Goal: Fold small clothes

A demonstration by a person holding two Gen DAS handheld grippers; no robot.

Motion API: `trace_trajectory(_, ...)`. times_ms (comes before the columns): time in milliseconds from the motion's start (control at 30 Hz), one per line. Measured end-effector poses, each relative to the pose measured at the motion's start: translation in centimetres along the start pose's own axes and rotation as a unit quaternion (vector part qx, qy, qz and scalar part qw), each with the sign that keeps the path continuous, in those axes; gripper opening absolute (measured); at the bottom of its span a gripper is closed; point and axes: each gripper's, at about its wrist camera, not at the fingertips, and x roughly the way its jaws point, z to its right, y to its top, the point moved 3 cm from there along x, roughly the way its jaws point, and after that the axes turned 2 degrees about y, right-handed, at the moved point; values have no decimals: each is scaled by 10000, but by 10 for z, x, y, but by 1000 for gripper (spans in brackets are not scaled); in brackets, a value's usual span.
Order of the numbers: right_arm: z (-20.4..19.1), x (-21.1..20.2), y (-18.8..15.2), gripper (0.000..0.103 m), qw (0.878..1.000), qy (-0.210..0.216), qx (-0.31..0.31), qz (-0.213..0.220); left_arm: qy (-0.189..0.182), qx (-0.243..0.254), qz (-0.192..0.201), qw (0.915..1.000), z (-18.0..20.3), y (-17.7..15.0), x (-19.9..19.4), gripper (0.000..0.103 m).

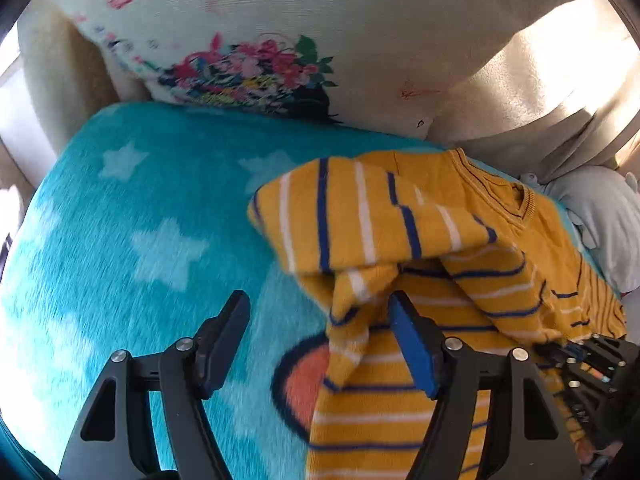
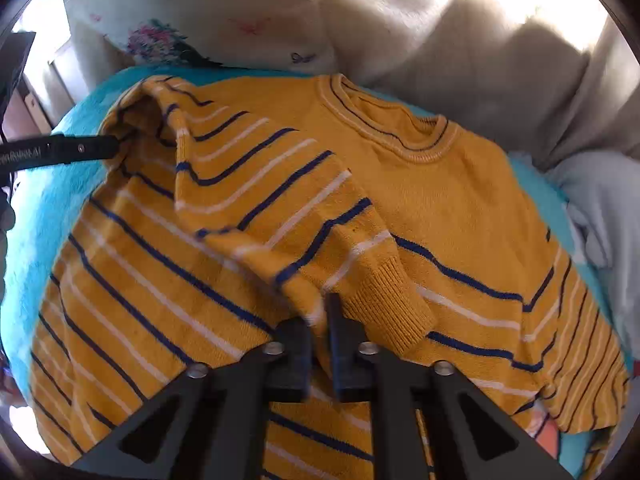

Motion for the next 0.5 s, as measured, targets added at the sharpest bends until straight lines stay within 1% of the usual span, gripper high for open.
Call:
trace_trajectory(33,5,-3,3,6,9998,113,159,14,-14,52,-54,10000,2,2,5,40)
trace_trajectory(67,8,-5,6,5,9995,186,259,8,-53,95,-173,9998,4,4,10,22)
trace_trajectory(100,12,-10,10,5,9990,273,361,14,-88,106,-276,9995,5,6,12,10)
trace_trajectory(200,25,-30,24,4,9967,492,632,109,-348,142,-144,9992,1,5,-10,9)
trace_trajectory(267,34,-54,33,4,9951,608,743,231,-534,279,-36,9982,-4,1,-31,9)
trace_trajectory(333,44,-79,38,4,9923,825,869,322,-740,293,-10,9968,-13,-7,-51,9)
trace_trajectory(400,56,-100,38,4,9863,1192,1084,345,-944,251,13,9952,-21,-15,-68,9)
trace_trajectory(500,74,-126,35,4,9645,2066,1614,306,-1394,269,39,9899,-27,-29,-90,9)
